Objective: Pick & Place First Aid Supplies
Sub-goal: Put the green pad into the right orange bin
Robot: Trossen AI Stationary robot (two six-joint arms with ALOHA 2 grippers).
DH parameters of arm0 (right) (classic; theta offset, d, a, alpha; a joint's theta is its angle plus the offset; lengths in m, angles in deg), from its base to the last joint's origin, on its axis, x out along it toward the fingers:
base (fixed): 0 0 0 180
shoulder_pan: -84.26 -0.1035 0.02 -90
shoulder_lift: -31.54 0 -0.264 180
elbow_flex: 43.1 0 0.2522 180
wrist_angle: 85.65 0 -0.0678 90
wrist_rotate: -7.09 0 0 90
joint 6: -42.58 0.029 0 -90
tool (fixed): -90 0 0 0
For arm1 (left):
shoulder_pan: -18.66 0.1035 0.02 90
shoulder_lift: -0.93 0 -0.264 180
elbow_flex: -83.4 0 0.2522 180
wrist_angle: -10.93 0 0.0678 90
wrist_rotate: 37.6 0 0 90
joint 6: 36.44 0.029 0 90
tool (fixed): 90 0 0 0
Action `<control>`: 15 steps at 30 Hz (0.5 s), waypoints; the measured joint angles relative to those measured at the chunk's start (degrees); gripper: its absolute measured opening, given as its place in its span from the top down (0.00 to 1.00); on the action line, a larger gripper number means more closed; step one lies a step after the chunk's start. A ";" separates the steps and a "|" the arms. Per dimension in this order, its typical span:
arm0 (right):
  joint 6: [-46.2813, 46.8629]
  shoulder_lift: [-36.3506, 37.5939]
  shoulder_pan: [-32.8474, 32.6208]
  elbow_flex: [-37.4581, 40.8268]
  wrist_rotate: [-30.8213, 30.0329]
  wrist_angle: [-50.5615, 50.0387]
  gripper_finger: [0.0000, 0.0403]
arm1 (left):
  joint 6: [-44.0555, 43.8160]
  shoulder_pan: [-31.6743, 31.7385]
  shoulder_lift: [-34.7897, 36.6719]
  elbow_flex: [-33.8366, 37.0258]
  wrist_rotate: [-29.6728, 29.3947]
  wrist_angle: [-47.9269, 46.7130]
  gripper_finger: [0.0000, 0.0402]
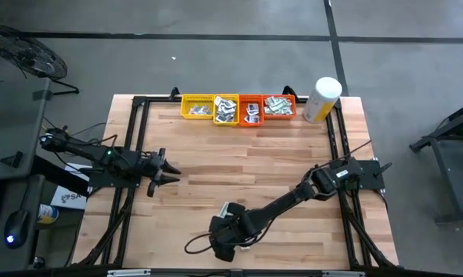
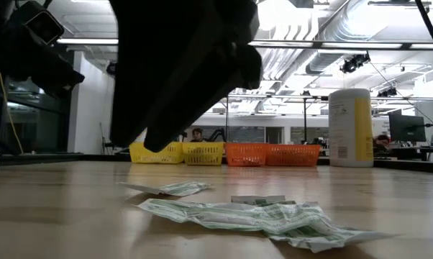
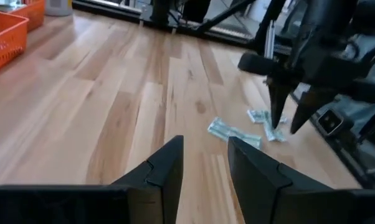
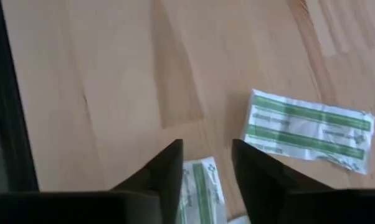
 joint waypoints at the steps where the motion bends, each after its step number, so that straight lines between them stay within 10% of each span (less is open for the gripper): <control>1: -0.06 0.00 0.23 0.00 0.12 0.15 0.66 | 0.60 0.00 -0.04 0.03 0.00 -0.35 0.69; 15: -3.80 -0.46 3.26 0.77 0.86 0.18 0.46 | 4.66 0.04 0.05 0.03 -2.38 -3.07 0.69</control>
